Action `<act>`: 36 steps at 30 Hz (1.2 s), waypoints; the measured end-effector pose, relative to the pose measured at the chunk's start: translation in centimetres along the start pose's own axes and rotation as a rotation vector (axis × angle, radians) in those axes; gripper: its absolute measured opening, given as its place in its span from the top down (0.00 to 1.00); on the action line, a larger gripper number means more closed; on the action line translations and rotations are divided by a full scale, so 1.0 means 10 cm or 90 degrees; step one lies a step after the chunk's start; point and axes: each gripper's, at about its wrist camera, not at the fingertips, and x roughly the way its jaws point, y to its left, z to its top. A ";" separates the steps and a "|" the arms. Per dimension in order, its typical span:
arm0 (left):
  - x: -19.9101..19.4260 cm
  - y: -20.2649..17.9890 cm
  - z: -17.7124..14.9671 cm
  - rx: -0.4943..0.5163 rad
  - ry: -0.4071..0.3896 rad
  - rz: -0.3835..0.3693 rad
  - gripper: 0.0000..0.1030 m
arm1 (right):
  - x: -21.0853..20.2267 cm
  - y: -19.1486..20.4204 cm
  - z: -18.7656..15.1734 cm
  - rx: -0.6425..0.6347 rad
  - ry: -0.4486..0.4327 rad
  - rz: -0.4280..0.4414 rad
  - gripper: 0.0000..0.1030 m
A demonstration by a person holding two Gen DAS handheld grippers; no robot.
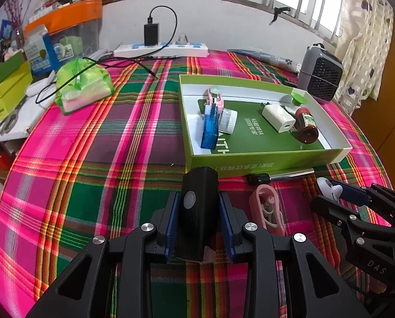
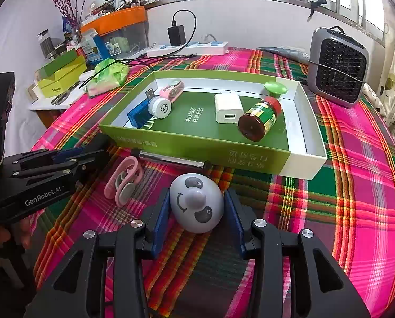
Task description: Organize rigid objects
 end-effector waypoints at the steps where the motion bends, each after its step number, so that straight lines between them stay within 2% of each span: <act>1: -0.01 0.00 0.00 0.000 -0.001 0.000 0.72 | 0.00 0.00 0.00 0.000 0.000 0.000 0.59; 19: -0.26 -0.07 0.06 0.022 -0.039 -0.011 0.73 | -0.14 0.01 0.08 -0.004 -0.022 -0.007 0.59; 26: -0.27 -0.06 0.02 0.021 -0.033 -0.012 0.73 | -0.16 0.01 0.09 -0.005 -0.024 -0.008 0.59; 36: -0.34 -0.09 0.10 0.027 -0.052 -0.023 0.73 | -0.22 0.00 0.16 -0.009 -0.036 -0.014 0.59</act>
